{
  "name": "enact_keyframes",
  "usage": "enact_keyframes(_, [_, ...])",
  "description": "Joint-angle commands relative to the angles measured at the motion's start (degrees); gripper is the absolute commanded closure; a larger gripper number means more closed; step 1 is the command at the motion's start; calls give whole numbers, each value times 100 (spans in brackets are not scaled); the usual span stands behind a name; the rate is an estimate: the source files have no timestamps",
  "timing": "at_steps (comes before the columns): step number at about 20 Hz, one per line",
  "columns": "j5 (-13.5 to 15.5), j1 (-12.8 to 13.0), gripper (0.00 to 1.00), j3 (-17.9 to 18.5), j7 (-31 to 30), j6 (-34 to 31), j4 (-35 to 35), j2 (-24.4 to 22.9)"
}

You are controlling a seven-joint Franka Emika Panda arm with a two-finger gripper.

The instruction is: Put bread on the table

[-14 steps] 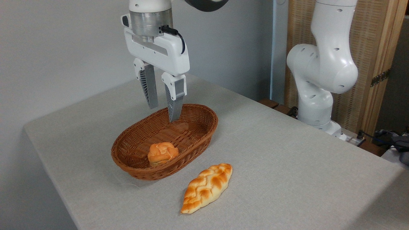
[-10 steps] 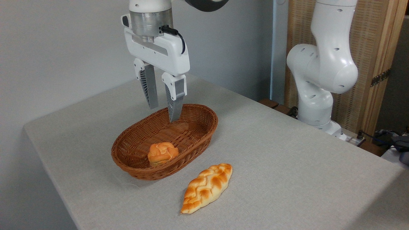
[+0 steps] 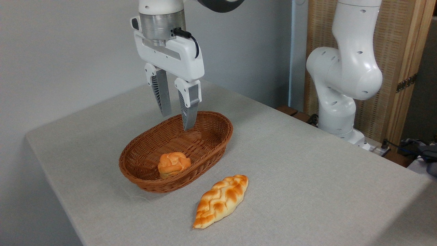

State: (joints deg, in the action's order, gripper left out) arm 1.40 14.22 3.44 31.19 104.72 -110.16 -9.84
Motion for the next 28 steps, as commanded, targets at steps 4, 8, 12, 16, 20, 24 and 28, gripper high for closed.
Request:
enact_keyframes(4, [27,37,0,25,-34,-180,83,-27])
enact_keyframes(8, [27,55,0,-1,-280,-180,39,-18])
enact_keyframes(12, [27,72,0,-19,-579,-163,4,44])
enact_keyframes(16, [10,99,0,-27,-518,4,-110,158])
enact_keyframes(20, [10,178,0,-36,-168,408,-338,228])
enact_keyframes(24, [18,230,0,-36,159,602,-523,316])
enact_keyframes(28, [19,292,0,-36,159,795,-532,483])
